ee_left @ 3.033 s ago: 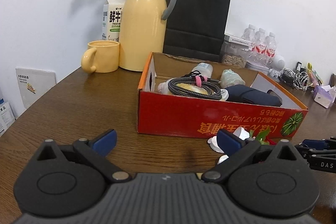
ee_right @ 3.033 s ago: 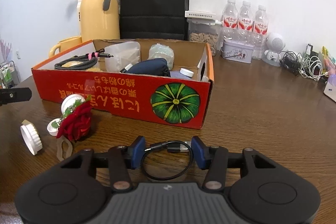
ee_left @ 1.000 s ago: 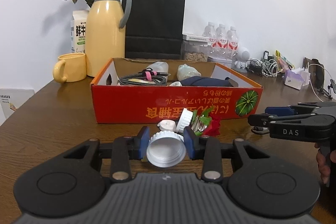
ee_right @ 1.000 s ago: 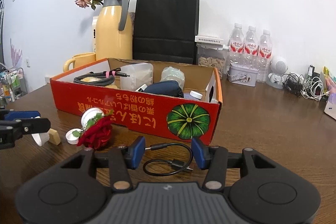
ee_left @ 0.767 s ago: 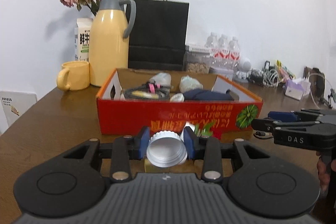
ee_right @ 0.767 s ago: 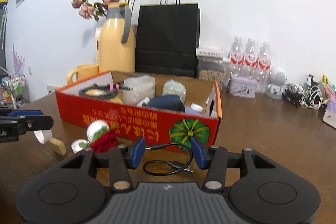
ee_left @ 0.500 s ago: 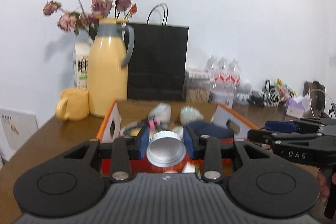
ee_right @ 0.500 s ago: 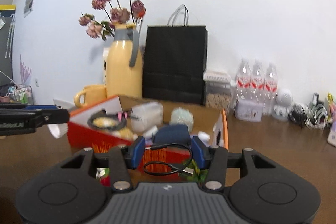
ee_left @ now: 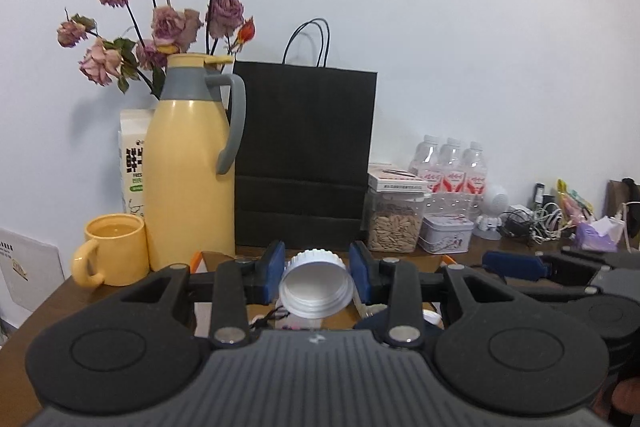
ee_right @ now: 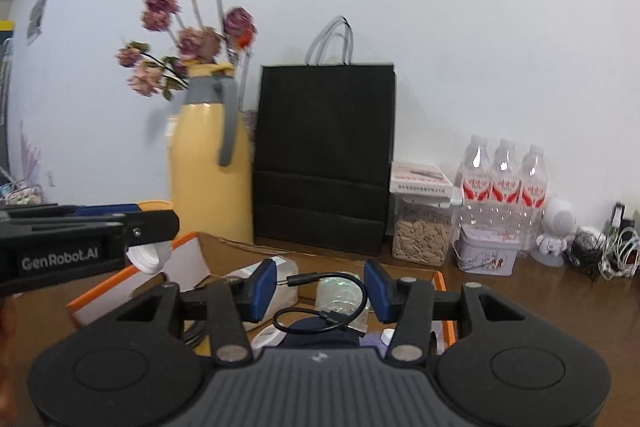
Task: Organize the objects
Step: 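Carry cable and cap into the box and open both grippers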
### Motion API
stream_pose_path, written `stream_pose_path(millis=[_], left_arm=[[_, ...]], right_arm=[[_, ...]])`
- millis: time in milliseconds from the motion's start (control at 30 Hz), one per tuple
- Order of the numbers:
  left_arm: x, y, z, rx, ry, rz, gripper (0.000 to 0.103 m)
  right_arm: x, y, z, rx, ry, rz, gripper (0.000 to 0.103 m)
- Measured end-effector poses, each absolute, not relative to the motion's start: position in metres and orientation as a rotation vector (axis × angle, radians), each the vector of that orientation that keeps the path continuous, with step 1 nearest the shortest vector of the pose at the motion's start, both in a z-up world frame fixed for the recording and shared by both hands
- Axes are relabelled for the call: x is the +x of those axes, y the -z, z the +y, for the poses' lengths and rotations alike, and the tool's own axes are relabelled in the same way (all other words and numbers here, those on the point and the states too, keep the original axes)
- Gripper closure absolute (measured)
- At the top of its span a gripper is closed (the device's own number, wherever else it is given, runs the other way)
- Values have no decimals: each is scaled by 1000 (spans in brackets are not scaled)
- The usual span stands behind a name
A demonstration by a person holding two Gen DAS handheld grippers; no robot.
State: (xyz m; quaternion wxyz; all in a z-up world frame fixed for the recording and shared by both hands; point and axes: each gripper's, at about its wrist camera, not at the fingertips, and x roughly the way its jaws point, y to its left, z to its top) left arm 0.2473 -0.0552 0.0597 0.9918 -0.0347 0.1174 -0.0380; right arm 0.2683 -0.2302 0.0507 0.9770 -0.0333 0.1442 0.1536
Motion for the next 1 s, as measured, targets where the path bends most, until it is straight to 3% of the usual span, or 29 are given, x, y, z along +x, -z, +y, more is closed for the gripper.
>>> stream_pose_path(millis=[400, 433, 500, 567, 600, 667, 1000], left_arm=[[292, -25, -45, -77, 39, 364, 63], [290, -25, -45, -73, 29, 359, 59], [286, -25, -47, -61, 16, 345, 26], [281, -26, -49, -48, -8, 315, 4], [278, -26, -49, -43, -20, 295, 0], [275, -28, -49, -46, -27, 273, 0], [263, -31, -45, -60, -43, 250, 0]], right_arm=[[302, -10, -236, -43, -275, 406, 54], [301, -9, -236, -42, -274, 406, 51], [298, -9, -237, -38, -273, 408, 21], [294, -10, -237, -40, -266, 397, 8], [292, -11, -238, -44, -262, 392, 6], [289, -12, -239, -38, -262, 388, 0], [279, -19, -240, -35, -266, 369, 0]])
